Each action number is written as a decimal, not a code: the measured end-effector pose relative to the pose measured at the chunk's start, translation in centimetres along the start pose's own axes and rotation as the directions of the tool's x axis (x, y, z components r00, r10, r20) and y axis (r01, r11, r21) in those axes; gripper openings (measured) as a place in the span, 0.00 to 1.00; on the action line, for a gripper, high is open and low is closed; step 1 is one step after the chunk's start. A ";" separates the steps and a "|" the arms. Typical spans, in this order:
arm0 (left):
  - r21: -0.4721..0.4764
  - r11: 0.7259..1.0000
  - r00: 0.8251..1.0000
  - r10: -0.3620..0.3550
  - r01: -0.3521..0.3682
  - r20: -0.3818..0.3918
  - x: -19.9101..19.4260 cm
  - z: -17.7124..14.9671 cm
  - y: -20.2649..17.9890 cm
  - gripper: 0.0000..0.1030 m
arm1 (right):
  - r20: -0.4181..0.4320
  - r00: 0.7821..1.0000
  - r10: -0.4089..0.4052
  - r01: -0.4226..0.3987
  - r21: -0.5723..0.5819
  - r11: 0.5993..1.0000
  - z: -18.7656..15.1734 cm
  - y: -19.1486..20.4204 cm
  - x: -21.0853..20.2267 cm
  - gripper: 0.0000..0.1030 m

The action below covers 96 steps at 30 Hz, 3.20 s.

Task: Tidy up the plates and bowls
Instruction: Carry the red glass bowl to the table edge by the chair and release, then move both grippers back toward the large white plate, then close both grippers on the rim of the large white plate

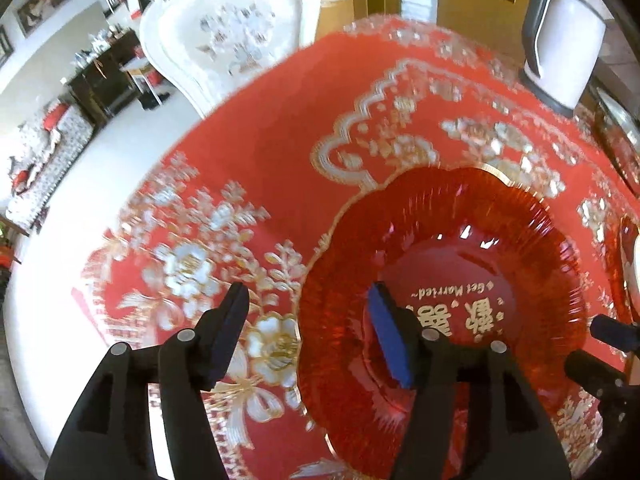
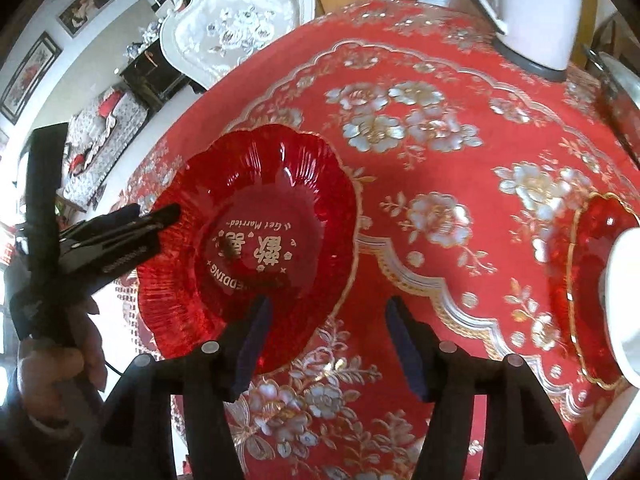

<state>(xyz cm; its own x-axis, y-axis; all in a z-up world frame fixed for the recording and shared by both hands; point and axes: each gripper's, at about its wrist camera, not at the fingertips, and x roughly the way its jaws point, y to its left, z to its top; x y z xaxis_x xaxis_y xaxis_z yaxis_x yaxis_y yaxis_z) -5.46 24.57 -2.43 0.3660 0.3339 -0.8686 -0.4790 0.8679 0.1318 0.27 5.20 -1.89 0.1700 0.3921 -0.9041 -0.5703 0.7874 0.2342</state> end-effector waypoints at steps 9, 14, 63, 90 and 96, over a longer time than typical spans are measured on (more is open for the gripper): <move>0.039 0.998 0.996 -0.061 0.058 0.068 -5.2 1.1 -3.7 0.74 | 0.057 0.998 -0.011 0.009 0.033 0.999 -1.0 -2.2 -3.7 0.65; 0.096 0.984 0.986 -0.157 0.151 0.059 -7.1 0.6 -8.3 0.74 | 0.084 0.996 -0.040 0.034 0.074 0.997 -2.0 -4.4 -6.0 0.66; 0.462 0.774 0.898 -0.411 0.434 -0.155 -12.3 -5.9 -33.9 0.74 | 0.067 0.942 -0.329 0.220 0.618 0.755 -18.0 -28.7 -18.4 0.72; 0.459 0.747 0.877 -0.403 0.481 -0.262 -11.5 -10.3 -36.9 0.74 | -0.003 0.958 -0.286 0.229 0.607 0.761 -18.8 -30.3 -15.5 0.73; 0.470 0.746 0.881 -0.387 0.473 -0.272 -10.8 -10.8 -38.2 0.74 | 0.004 0.971 -0.238 0.185 0.614 0.767 -18.9 -31.2 -14.6 0.70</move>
<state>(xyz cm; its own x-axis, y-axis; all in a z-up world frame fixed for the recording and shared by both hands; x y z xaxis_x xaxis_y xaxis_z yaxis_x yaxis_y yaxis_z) 0.25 -16.12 -3.26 0.2907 -0.1417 -0.9463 0.1909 0.9777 -0.0878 0.34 -34.06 -2.73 0.3036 0.1954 -0.9325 0.0874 0.9689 0.2315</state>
